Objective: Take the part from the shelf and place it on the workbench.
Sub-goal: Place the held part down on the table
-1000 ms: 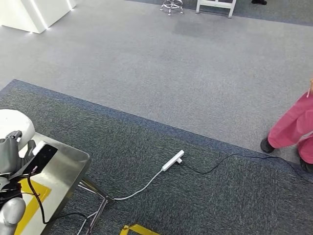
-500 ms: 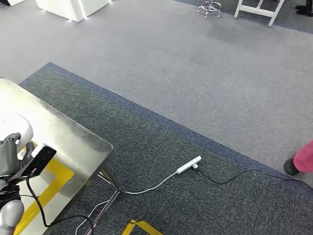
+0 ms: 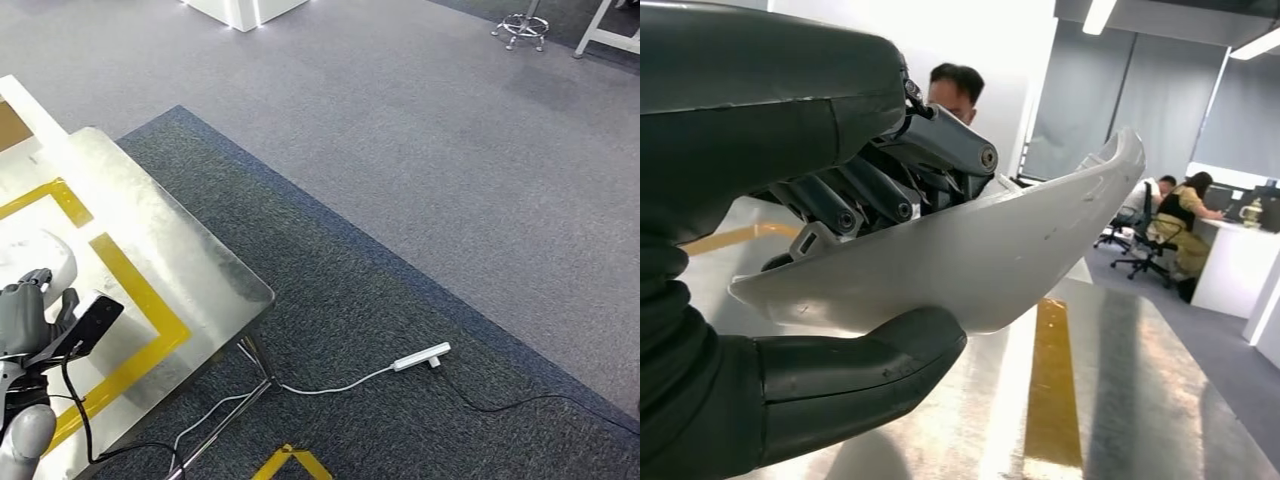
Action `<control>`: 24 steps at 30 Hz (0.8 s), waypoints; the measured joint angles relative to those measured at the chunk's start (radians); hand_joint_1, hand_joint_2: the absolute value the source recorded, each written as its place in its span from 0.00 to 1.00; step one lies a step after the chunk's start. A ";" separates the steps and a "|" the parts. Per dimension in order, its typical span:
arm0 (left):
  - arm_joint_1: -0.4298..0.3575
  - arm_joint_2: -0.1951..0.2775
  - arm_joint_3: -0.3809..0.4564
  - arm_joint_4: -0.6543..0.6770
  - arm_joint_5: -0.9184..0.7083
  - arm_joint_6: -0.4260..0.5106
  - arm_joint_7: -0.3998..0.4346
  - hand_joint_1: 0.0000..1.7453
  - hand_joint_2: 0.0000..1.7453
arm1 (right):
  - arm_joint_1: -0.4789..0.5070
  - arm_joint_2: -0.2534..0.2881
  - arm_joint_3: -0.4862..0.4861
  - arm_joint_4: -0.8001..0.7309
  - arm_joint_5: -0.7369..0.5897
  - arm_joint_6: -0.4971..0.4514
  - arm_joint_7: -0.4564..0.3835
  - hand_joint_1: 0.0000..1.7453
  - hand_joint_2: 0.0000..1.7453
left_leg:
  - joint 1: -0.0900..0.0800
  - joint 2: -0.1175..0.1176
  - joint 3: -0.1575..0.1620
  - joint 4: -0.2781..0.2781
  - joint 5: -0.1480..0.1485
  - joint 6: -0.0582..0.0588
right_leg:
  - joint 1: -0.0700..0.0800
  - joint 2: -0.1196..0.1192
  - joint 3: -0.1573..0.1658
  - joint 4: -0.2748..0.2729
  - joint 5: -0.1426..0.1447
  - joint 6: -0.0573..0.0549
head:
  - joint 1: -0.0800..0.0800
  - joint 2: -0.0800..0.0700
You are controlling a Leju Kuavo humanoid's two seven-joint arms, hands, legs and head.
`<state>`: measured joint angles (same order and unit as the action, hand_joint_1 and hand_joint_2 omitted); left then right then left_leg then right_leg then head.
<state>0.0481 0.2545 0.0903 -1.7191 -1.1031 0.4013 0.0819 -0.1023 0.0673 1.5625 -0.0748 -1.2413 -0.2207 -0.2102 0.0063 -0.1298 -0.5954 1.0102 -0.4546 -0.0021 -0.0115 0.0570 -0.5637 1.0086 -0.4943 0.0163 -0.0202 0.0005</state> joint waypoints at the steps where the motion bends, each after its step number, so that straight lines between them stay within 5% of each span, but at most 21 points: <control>1: 0.001 0.001 0.000 0.000 0.000 0.000 0.001 1.00 1.00 | -0.001 0.000 0.000 0.000 0.000 0.000 0.000 0.00 0.00 | 0.000 0.013 -0.006 0.012 -0.009 -0.005 | -0.001 -0.012 0.003 -0.004 0.002 -0.006 | -0.002 0.000; 4: -0.004 0.004 0.000 0.000 0.000 -0.001 0.002 1.00 1.00 | 0.000 -0.001 0.000 0.000 0.001 0.000 0.000 0.00 0.00 | -0.001 0.097 -0.075 0.162 -0.091 -0.018 | 0.001 -0.053 0.010 -0.011 0.001 -0.022 | -0.010 0.000; 6: -0.003 0.003 -0.001 0.001 0.000 -0.001 0.002 1.00 1.00 | 0.002 -0.001 0.000 0.000 0.002 0.000 0.000 0.00 0.00 | 0.002 0.119 -0.126 0.270 -0.128 -0.024 | 0.003 -0.081 0.011 -0.011 -0.003 -0.026 | -0.010 0.000; 7: -0.001 0.003 -0.001 0.001 -0.001 -0.001 0.002 1.00 1.00 | 0.002 -0.001 0.000 0.000 0.002 0.000 0.000 0.00 0.00 | 0.004 0.122 -0.129 0.277 -0.120 -0.025 | 0.003 -0.094 0.013 -0.011 -0.005 -0.026 | -0.010 0.000; 10: -0.001 0.004 -0.001 0.002 -0.001 -0.001 0.003 1.00 1.00 | 0.000 0.000 0.000 0.000 0.004 -0.001 0.000 0.00 0.00 | 0.000 0.166 -0.042 0.111 -0.029 -0.020 | 0.005 -0.132 0.024 -0.011 -0.014 -0.020 | -0.010 0.000; 13: -0.005 0.004 -0.002 0.002 -0.003 -0.001 0.003 1.00 1.00 | -0.001 0.000 0.000 0.000 0.005 -0.001 0.000 0.00 0.00 | -0.015 0.216 0.010 0.002 -0.007 -0.003 | 0.014 -0.164 0.032 -0.009 -0.025 -0.006 | -0.009 0.000; 15: -0.003 0.005 -0.003 0.002 -0.003 -0.001 0.003 1.00 1.00 | -0.002 0.000 0.000 0.000 0.006 -0.001 0.000 0.00 0.00 | -0.014 0.192 0.009 -0.004 -0.005 0.009 | 0.015 -0.187 0.036 -0.010 -0.032 0.004 | -0.008 0.000; 16: -0.002 0.005 -0.003 0.002 -0.004 -0.001 0.003 1.00 1.00 | -0.003 0.000 0.000 0.000 0.007 -0.001 0.000 0.00 0.00 | -0.011 0.179 0.010 -0.007 -0.003 0.015 | 0.014 -0.178 0.035 -0.003 -0.041 0.009 | -0.007 0.000; 19: -0.006 0.004 -0.004 0.002 -0.004 -0.001 0.003 1.00 1.00 | -0.003 0.000 0.000 0.000 0.009 -0.001 -0.001 0.00 0.00 | -0.003 0.142 0.013 -0.013 0.001 0.030 | 0.009 -0.088 -0.032 0.141 -0.117 0.019 | 0.002 0.000; 21: -0.006 0.003 -0.004 0.002 -0.004 -0.001 0.003 1.00 1.00 | 0.000 -0.001 0.000 0.000 0.010 0.000 0.000 0.00 0.00 | -0.002 0.114 0.013 -0.013 0.001 0.033 | 0.008 -0.061 -0.107 0.277 -0.161 0.022 | 0.005 0.000; 22: -0.006 0.002 -0.005 0.002 -0.004 -0.001 0.003 1.00 1.00 | 0.002 -0.001 0.000 0.000 0.010 0.000 0.001 0.00 0.00 | -0.002 0.099 0.014 -0.013 0.000 0.033 | 0.008 -0.058 -0.126 0.300 -0.156 0.022 | 0.006 0.000; 24: -0.005 0.002 -0.005 0.002 -0.005 -0.002 0.003 1.00 1.00 | 0.002 -0.001 0.000 0.000 0.011 0.000 0.001 0.00 0.00 | -0.001 0.070 0.018 -0.012 -0.001 0.030 | 0.006 -0.050 -0.103 0.221 -0.087 0.020 | 0.007 0.000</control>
<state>0.0430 0.2564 0.0852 -1.7166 -1.1077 0.3996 0.0847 -0.1008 0.0668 1.5625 -0.0748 -1.2307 -0.2212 -0.2090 0.0050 -0.0601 -0.5778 0.9981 -0.4557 0.0282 -0.0054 0.0066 -0.6670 1.2294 -0.5809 0.0362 -0.0135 0.0004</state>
